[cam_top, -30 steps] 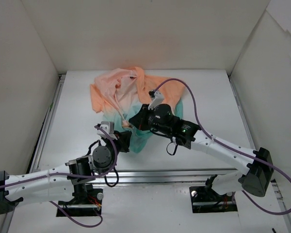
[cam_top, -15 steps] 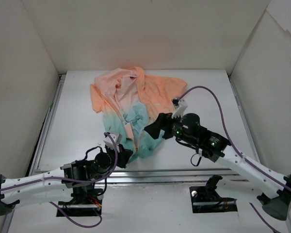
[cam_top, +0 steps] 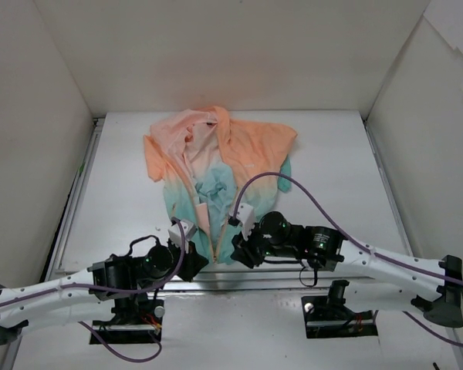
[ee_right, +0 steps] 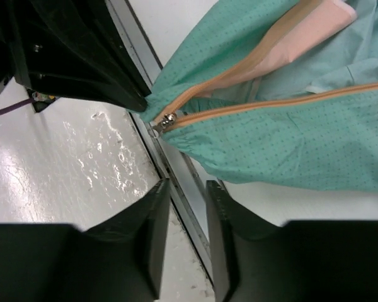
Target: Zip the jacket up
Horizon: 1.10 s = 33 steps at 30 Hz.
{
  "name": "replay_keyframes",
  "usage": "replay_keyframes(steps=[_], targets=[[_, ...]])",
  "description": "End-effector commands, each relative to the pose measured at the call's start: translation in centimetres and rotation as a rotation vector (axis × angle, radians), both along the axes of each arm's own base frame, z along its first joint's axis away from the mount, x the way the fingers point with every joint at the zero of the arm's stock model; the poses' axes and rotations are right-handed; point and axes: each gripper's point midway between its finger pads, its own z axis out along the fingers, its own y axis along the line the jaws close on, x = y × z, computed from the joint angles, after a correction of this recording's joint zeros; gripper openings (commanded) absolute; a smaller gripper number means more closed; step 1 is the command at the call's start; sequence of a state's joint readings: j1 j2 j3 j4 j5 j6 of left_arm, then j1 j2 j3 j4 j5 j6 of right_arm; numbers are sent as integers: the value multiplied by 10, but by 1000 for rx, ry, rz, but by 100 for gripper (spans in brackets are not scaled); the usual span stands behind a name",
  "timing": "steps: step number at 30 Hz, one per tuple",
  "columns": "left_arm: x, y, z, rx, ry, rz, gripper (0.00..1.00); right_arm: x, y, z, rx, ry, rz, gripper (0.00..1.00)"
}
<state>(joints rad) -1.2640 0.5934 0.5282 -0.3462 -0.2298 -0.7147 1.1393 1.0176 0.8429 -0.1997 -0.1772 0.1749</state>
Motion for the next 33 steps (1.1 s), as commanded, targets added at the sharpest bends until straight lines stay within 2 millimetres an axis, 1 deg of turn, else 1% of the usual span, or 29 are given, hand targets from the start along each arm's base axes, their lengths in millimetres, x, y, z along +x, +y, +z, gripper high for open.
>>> replay_keyframes(steps=[1,3,4,6,7,8,10,11,12,13,16,20,25,29,33], targets=[[-4,-9,34,-85,-11,-35,0,13,22,32,41,-240,36,32],[-5,-10,39,-97,-7,-33,0,8,27,36,23,-284,84,36],[-6,-10,39,-98,0,-34,0,8,28,34,10,-297,91,37],[-5,-13,39,-110,9,-29,0,2,35,25,-41,-326,135,39],[-5,-14,39,-118,18,-22,0,3,34,20,-79,-343,129,40],[-5,-15,39,-122,23,-17,0,-5,39,17,-98,-363,153,40],[-5,-18,43,-151,35,-8,0,-6,44,19,-90,-406,140,40],[-5,-18,42,-159,36,-6,0,-8,44,15,-89,-413,151,40],[-4,-20,44,-180,33,-4,0,-9,46,15,-81,-419,151,40],[-4,-21,45,-193,40,1,0,-9,49,18,-61,-428,152,40],[-5,-23,51,-208,41,-8,0,-5,50,16,-70,-444,140,41],[-5,-24,56,-212,36,-8,0,-8,54,18,-74,-456,155,41],[-5,-25,58,-214,41,-11,0,-8,54,6,-121,-447,166,41],[-5,-24,59,-222,41,-3,0,-14,56,6,-121,-440,181,40],[-5,-25,60,-219,40,-7,0,-12,55,2,-144,-454,165,40]])
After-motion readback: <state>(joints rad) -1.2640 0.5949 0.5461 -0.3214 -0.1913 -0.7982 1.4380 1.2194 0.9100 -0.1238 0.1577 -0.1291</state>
